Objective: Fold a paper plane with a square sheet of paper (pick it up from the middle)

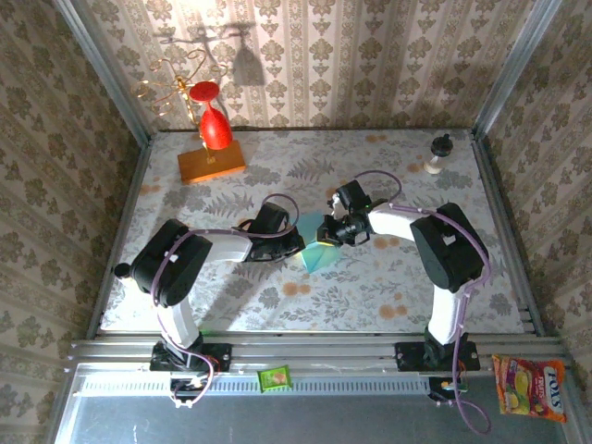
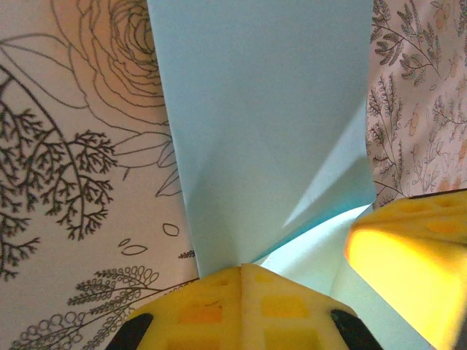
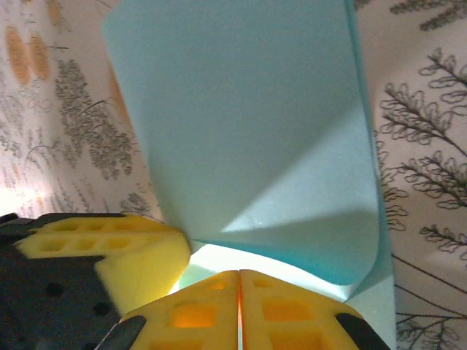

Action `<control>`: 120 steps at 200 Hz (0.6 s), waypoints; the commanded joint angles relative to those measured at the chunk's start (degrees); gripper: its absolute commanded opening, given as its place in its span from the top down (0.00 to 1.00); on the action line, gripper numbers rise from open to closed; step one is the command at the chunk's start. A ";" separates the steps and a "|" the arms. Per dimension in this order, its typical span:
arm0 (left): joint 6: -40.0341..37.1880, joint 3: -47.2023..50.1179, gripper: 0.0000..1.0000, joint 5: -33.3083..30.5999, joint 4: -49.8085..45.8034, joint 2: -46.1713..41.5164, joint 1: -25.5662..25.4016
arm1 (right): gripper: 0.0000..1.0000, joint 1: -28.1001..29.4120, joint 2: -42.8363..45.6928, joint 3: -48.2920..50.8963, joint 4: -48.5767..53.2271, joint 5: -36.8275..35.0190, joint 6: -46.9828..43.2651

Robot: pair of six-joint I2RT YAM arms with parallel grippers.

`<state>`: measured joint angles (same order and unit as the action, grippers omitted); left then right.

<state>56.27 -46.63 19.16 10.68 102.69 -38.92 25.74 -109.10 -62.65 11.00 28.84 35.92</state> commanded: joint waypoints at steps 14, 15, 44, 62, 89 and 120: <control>-1.52 1.96 1.00 -1.97 -9.37 3.26 0.20 | 0.89 -3.15 -2.80 -0.28 1.61 -3.71 0.78; -1.51 1.97 1.00 -2.00 -9.36 3.28 0.18 | 0.89 -3.32 -2.84 -0.19 1.50 -3.88 0.80; -1.51 2.77 1.00 -2.11 -9.16 3.10 0.27 | 0.89 -7.95 -2.86 1.69 0.11 -5.54 1.85; -2.08 2.64 1.00 -1.93 -9.25 2.95 0.33 | 0.89 -9.24 -0.43 2.11 0.06 -5.64 1.25; -4.12 1.23 1.00 -0.88 -9.91 2.96 0.78 | 0.88 -8.99 4.68 2.58 -0.02 -3.82 0.57; -11.49 -2.52 1.00 2.80 -13.11 3.02 1.62 | 0.88 -6.87 7.84 2.98 1.55 -0.91 -0.96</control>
<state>52.45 -47.83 20.60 8.80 102.98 -38.26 16.71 -104.68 -59.99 10.61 26.52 36.56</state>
